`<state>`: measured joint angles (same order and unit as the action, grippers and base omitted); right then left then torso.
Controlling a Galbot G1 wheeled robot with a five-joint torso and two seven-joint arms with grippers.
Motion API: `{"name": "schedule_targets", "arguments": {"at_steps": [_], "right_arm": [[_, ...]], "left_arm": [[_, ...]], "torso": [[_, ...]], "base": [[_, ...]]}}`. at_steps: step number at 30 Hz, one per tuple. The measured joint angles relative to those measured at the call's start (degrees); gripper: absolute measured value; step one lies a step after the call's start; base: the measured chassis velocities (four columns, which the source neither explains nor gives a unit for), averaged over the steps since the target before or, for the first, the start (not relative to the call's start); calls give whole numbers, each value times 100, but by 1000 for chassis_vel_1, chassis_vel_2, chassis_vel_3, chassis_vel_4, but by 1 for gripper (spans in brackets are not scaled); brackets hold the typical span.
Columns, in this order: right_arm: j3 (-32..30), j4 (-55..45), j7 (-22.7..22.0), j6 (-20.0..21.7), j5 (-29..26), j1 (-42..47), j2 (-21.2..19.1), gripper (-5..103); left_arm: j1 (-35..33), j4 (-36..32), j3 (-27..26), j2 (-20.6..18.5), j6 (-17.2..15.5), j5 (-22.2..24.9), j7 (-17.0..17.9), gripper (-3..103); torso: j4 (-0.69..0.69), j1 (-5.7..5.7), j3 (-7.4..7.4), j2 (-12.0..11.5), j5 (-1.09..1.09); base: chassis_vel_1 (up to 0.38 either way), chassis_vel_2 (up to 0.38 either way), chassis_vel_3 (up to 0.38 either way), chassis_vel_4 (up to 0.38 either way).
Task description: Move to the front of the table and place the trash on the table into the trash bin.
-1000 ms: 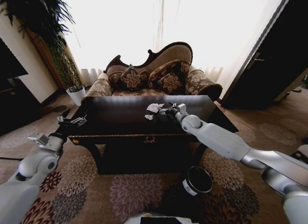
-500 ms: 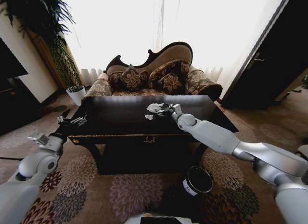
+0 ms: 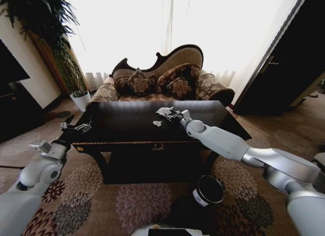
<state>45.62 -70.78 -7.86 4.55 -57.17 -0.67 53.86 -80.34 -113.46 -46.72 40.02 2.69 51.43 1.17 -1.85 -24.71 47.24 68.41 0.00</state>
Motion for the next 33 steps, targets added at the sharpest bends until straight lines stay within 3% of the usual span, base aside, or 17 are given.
{"name": "schedule_targets", "arguments": {"at_steps": [1,2,5,6,7,8,11,12,13,25,33], "right_arm": [[-4,-24,-6,0,0,10,-17,47],[-7,-45,-10,2,0,15,-31,37],[-12,-94,-16,3,0,27,-63,37],[-14,-116,-20,6,0,32,-77,26],[-16,-129,-23,8,-1,36,-87,26],[-18,-139,-26,10,-1,39,-97,15],[-24,-158,-32,12,-1,43,-115,15],[-35,-175,-36,13,-1,47,-126,4],[-47,-193,-40,14,-1,51,-133,2],[-184,-441,-124,39,-66,67,-223,0],[-748,-978,-251,145,-174,299,-492,0]], "left_arm": [[0,0,0,0,0,0,0,100],[0,0,0,0,0,0,0,100],[0,0,0,0,0,0,0,100],[0,0,0,0,0,0,0,100],[0,0,0,0,0,0,0,100],[0,0,0,0,0,0,0,100],[0,0,0,0,0,0,0,100],[0,0,0,0,0,0,0,100],[0,0,0,0,0,0,0,100],[0,0,0,0,0,0,0,100],[0,0,0,0,0,0,0,100]], "torso": [[0,0,0,0,0],[0,0,0,0,0],[-1,0,0,0,0],[-1,0,0,0,0],[-1,0,1,0,0],[-1,0,1,0,0],[-1,0,1,0,0],[-1,0,1,0,0],[-1,0,1,0,0],[-1,0,1,0,1],[0,-1,1,0,0]], "base": [[0,0,0,0],[0,0,0,0],[0,0,0,0],[0,0,0,0],[0,0,0,0],[0,0,0,0],[0,0,0,0],[0,0,0,0],[0,0,0,0],[0,0,0,0],[0,0,0,0]]}}
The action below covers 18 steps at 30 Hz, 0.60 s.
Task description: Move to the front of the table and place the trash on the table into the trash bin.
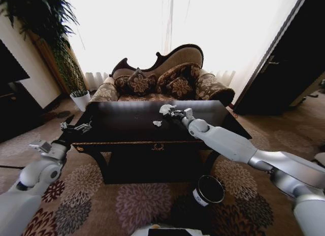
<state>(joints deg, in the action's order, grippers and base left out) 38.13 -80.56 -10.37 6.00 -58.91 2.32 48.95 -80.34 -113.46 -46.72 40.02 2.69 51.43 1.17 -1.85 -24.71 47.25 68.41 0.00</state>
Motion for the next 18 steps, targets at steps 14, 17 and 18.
{"name": "schedule_targets", "arguments": {"at_steps": [14,17,18], "right_arm": [[-2542,-1839,-43,56,13,2039,-1568,0],[-3527,-2265,-2,54,107,3018,-1866,0],[-3527,-2265,-2,54,107,3018,-1866,0]], "left_arm": [[0,0,0,0,0,0,1,100],[0,0,0,0,0,0,1,100],[0,0,0,0,0,0,1,100]], "torso": [[-1,0,-1,0,2],[-2,1,-1,0,0],[-2,1,-1,0,0]], "base": [[0,0,0,0],[0,0,0,0],[0,0,0,0]]}}
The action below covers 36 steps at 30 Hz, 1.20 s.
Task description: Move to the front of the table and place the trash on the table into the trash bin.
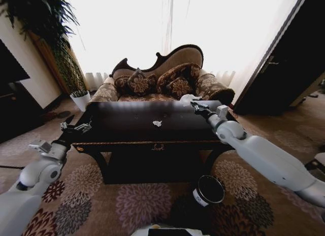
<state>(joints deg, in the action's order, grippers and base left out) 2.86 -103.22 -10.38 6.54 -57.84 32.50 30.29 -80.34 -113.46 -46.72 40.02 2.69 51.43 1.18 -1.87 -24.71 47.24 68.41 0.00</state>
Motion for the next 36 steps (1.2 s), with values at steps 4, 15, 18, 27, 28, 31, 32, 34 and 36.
{"name": "schedule_targets", "arguments": {"at_steps": [4,15,18,27,28,31,32,34,36], "right_arm": [[-1253,-424,53,-77,192,1360,-207,0],[-2868,-715,74,-271,560,2892,384,0],[-3639,-836,170,-404,854,3713,655,0],[-4906,-1096,483,-974,1589,5656,1661,0],[-4968,-1097,502,-1030,1660,5782,1809,0],[-5128,-1110,565,-1201,1799,6165,2212,0],[-5128,-1110,565,-1201,1799,6165,2212,0],[-5226,-1132,638,-1374,1929,6479,2443,0],[-5247,-1138,724,-1547,2057,6792,2675,0]], "left_arm": [[0,0,0,0,0,0,1,100],[0,0,0,0,0,0,3,100],[0,0,0,0,0,0,-1,100],[-1,1,0,0,0,0,-1,100],[0,0,0,0,0,0,-1,100],[-1,0,0,0,0,0,-1,100],[-1,0,0,0,0,0,-1,100],[0,0,0,0,0,0,-1,100],[0,0,0,0,0,0,-1,100]], "torso": [[0,0,0,0,1],[4,-1,1,0,-1],[2,0,1,0,-1],[1,0,0,0,-1],[1,0,0,0,0],[1,0,0,0,1],[1,0,0,0,1],[1,0,0,0,-1],[1,0,0,0,-1]], "base": [[0,0,0,0],[0,0,0,0],[0,0,0,0],[0,0,0,0],[0,0,0,0],[0,0,0,0],[0,0,0,0],[0,0,0,0],[0,0,0,0]]}}
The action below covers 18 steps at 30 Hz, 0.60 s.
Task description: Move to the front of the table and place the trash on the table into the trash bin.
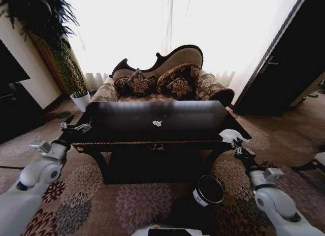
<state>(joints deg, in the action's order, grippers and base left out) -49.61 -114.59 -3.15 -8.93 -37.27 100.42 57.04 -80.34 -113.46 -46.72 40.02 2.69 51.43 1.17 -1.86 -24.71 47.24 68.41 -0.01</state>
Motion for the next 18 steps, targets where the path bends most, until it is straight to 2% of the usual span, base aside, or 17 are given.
{"name": "schedule_targets", "arguments": {"at_steps": [2,4,12,18], "right_arm": [[6,23,20,-53,52,61,60,0],[105,246,58,-238,240,163,287,0],[467,1158,68,-499,471,-99,725,0],[912,2508,38,-723,684,-691,1011,0]], "left_arm": [[0,0,0,-1,0,0,0,100],[1,0,0,0,0,0,0,100],[0,0,0,0,0,0,0,100],[0,0,-1,0,0,0,0,100]], "torso": [[-1,0,0,0,0],[-1,0,0,0,1],[0,0,1,-1,0],[2,1,0,-1,2]], "base": [[0,0,0,0],[0,0,0,0],[0,0,0,0],[0,0,0,0]]}}
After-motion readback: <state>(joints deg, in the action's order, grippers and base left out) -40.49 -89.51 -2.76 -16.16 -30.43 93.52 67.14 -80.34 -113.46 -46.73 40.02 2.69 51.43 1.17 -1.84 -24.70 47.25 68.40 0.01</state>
